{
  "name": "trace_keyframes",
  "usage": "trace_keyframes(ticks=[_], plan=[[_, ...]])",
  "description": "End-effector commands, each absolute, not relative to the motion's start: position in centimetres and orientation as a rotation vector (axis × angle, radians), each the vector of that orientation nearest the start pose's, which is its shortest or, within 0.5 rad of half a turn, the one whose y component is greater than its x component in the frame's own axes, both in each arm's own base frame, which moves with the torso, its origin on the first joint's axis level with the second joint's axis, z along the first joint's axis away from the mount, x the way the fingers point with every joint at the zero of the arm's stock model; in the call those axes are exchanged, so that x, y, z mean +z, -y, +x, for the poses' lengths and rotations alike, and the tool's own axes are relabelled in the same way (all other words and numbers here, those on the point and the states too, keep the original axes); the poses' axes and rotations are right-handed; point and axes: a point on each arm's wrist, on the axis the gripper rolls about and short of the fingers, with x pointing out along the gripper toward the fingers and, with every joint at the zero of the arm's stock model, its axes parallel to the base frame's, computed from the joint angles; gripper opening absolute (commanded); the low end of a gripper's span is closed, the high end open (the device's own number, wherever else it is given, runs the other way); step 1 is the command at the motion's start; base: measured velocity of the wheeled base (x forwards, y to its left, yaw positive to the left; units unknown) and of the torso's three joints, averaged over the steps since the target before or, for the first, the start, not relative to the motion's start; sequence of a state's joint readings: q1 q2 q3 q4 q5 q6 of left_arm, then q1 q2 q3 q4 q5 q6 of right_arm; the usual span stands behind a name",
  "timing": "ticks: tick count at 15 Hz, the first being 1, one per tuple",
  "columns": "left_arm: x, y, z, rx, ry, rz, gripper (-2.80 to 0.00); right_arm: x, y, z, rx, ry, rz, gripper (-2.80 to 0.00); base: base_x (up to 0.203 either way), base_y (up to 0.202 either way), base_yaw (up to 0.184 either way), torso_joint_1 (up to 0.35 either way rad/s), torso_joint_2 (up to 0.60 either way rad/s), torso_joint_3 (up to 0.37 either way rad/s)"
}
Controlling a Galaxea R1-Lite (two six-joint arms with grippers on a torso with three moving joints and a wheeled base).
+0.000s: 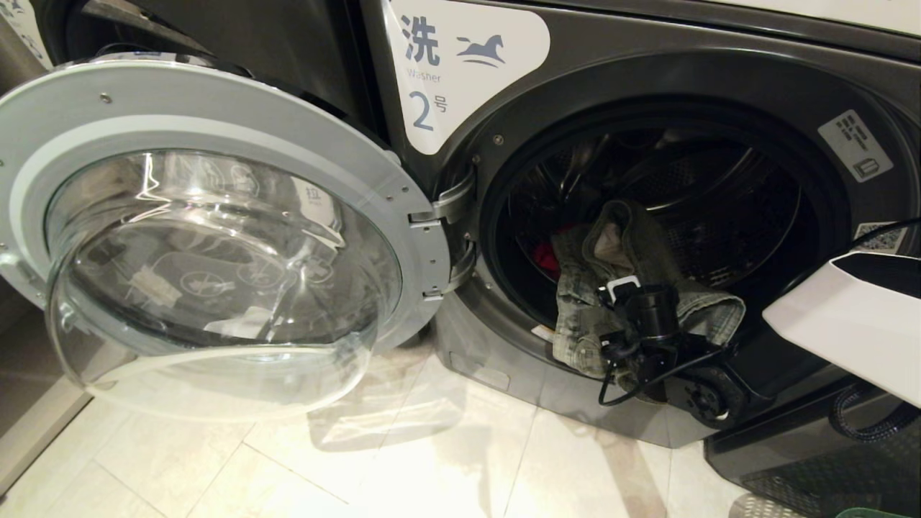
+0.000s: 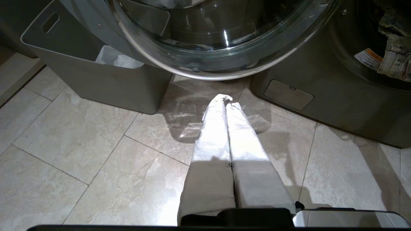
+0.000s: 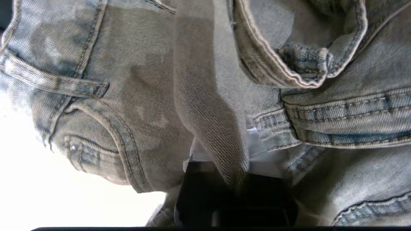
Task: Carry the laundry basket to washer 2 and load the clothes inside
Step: Place the clothes into the washing machine
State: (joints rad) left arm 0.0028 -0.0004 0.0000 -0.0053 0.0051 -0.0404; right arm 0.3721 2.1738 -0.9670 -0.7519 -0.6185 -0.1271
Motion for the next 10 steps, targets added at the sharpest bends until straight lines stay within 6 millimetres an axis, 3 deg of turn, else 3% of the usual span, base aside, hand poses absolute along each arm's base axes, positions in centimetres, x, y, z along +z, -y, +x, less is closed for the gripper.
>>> trace_keyframes(ticks=[1,6,10], plan=[[7.6,0.0,-2.3,0.008,0.006,-0.041,-2.80,6.9,-13.2,36.8,-0.215,-0.414,-0.349,-2.80,0.000,0.000,0.000,0.000,0.00,0.000],[7.6,0.0,-2.3,0.009,0.006,-0.041,-2.80,8.7,-13.4,37.1,-0.259,-0.358,-0.335,-2.80,0.000,0.000,0.000,0.000,0.00,0.000],[7.6,0.0,-2.3,0.009,0.006,-0.041,-2.80,12.2,-14.6,40.1,-0.287,-0.117,-0.218,-2.80,0.000,0.000,0.000,0.000,0.00,0.000]])
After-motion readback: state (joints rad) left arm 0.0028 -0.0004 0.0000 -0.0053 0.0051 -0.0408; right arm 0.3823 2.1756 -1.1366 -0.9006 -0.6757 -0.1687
